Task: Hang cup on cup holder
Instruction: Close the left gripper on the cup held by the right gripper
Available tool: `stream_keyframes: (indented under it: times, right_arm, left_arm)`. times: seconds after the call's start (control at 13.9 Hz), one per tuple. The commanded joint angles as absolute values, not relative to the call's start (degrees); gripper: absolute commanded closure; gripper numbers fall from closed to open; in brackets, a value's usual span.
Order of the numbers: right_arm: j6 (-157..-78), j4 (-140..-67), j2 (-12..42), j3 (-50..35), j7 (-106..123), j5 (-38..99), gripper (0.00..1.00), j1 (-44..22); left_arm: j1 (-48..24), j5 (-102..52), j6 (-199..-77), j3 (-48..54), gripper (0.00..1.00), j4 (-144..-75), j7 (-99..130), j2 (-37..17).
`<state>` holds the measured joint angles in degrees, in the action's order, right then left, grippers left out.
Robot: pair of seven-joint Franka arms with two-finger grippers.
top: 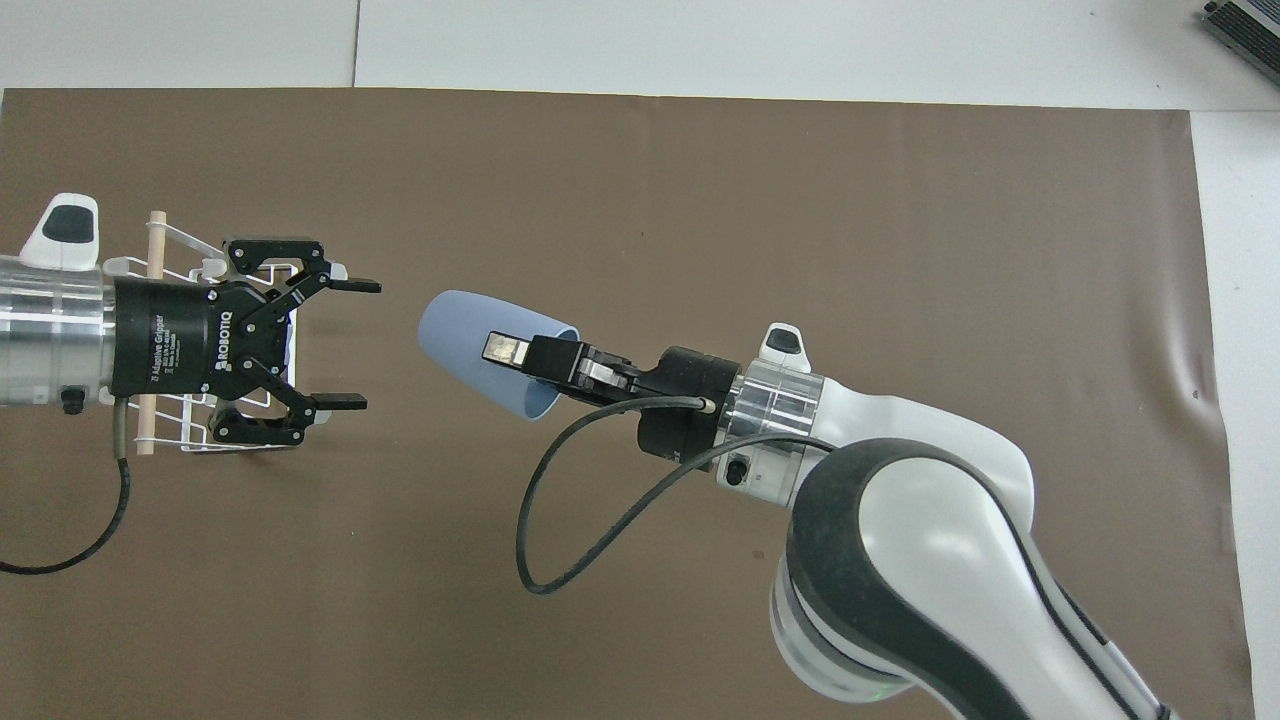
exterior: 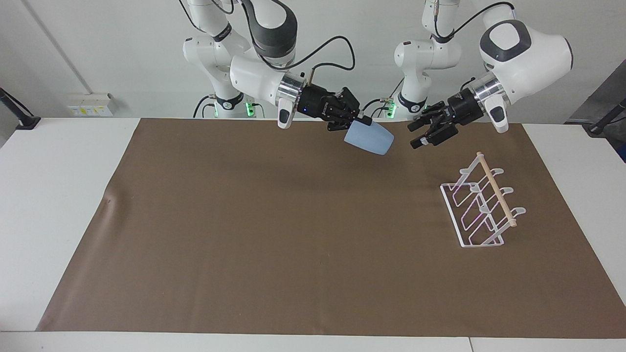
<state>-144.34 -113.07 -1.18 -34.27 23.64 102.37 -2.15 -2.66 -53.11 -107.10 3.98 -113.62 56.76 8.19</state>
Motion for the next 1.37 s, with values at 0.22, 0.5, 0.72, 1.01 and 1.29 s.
stream_keyframes:
  times: [0.22,0.5,0.72,1.01,1.29]
  right_arm:
    - [-145.72,-111.71,-2.02,-37.53,23.03,107.48,1.00,-1.58]
    - [-145.72,-111.71,-2.11,-37.71,22.94,107.75,1.00,-1.58]
    - [-145.72,-111.71,-2.46,-38.06,22.85,109.16,1.00,-1.58]
    - [-146.95,-111.71,-2.55,-38.58,22.41,109.16,1.00,-1.58]
    - [-147.13,-111.71,-2.55,-38.67,22.50,109.07,1.00,-1.58]
  left_arm:
    - [-5.45,-54.05,-108.90,3.78,0.00,-111.01,57.04,6.33]
    - [-5.01,-54.05,-104.07,3.78,0.00,-110.04,55.11,6.42]
    - [-4.83,-54.14,-102.40,3.69,0.00,-109.25,55.20,6.59]
    - [-5.10,-54.67,-102.83,3.69,0.00,-109.51,55.11,7.03]
    - [-5.10,-54.67,-102.57,3.69,0.52,-109.42,55.11,7.03]
